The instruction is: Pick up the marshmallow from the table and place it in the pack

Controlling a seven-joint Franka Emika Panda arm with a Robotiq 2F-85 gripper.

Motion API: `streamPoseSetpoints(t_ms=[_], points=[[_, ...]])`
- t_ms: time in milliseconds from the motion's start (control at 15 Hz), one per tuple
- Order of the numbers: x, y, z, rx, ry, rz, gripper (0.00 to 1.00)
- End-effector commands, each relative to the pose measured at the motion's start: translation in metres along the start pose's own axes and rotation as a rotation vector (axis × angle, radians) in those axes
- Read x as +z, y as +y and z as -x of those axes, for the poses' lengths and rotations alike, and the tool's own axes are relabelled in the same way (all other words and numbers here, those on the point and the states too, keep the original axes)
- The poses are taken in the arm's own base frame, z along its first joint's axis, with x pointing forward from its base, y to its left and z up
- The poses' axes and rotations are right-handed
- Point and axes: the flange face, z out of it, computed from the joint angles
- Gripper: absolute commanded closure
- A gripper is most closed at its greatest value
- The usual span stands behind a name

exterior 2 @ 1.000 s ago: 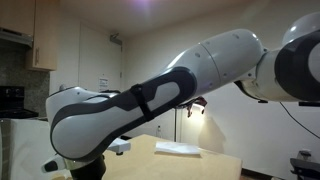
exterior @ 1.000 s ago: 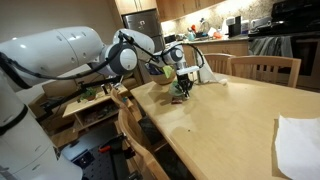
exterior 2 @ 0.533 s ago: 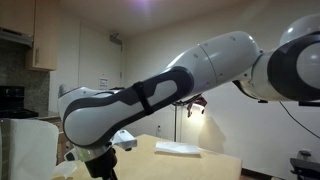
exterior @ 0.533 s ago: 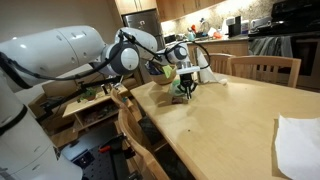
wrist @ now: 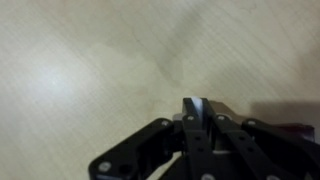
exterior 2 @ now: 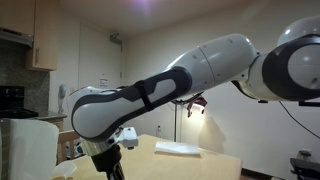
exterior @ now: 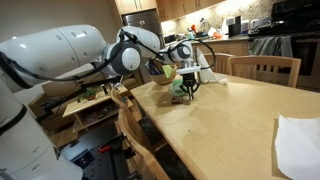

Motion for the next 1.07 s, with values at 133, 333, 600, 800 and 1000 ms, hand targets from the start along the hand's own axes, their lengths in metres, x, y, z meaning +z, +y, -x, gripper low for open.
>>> streamPoseSetpoints(t_ms=[133,333,600,800,1000], points=[[-0.016,-0.059,-0.018,-0.054,-0.081,0.043,0.9],[-0.02,-0.092,-0.029,-0.091,-0.107,0.07,0.9],[-0.021,-0.11,-0.038,-0.069,-0.096,0.101,0.9],[-0.024,-0.104,-0.047,-0.062,-0.034,0.194,0.9],[-0.027,-0.088,-0.055,-0.061,0.053,0.285,0.9]])
